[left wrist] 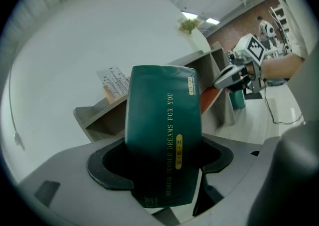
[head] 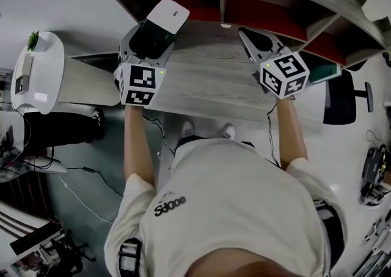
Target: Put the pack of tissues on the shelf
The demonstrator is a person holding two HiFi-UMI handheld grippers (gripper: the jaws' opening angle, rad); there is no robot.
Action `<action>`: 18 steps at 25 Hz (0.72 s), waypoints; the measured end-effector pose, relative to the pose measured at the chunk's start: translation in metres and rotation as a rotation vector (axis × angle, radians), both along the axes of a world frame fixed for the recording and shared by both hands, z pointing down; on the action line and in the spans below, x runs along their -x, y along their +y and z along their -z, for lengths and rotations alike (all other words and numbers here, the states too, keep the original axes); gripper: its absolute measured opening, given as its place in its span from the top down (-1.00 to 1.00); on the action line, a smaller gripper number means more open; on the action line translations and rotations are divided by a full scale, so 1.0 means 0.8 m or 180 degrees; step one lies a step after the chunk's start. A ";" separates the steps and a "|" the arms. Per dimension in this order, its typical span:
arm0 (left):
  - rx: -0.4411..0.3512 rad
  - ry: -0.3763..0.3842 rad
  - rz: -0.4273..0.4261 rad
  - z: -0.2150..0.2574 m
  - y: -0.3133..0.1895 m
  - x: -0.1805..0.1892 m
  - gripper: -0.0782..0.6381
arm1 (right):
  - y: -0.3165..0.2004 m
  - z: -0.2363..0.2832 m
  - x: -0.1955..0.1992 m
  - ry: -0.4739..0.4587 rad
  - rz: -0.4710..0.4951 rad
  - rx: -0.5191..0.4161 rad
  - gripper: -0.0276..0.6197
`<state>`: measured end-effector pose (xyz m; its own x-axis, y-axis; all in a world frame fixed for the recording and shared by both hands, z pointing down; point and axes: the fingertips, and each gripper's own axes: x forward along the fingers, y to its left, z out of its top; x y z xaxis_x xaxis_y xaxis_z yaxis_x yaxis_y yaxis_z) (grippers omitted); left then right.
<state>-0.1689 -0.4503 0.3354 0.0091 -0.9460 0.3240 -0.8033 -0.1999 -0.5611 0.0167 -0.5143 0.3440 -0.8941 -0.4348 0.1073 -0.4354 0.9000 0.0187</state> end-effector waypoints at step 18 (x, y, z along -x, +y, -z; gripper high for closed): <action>0.0291 -0.1463 -0.0601 -0.040 -0.110 0.061 -0.28 | -0.007 -0.005 0.061 0.0251 -0.0491 0.0014 0.92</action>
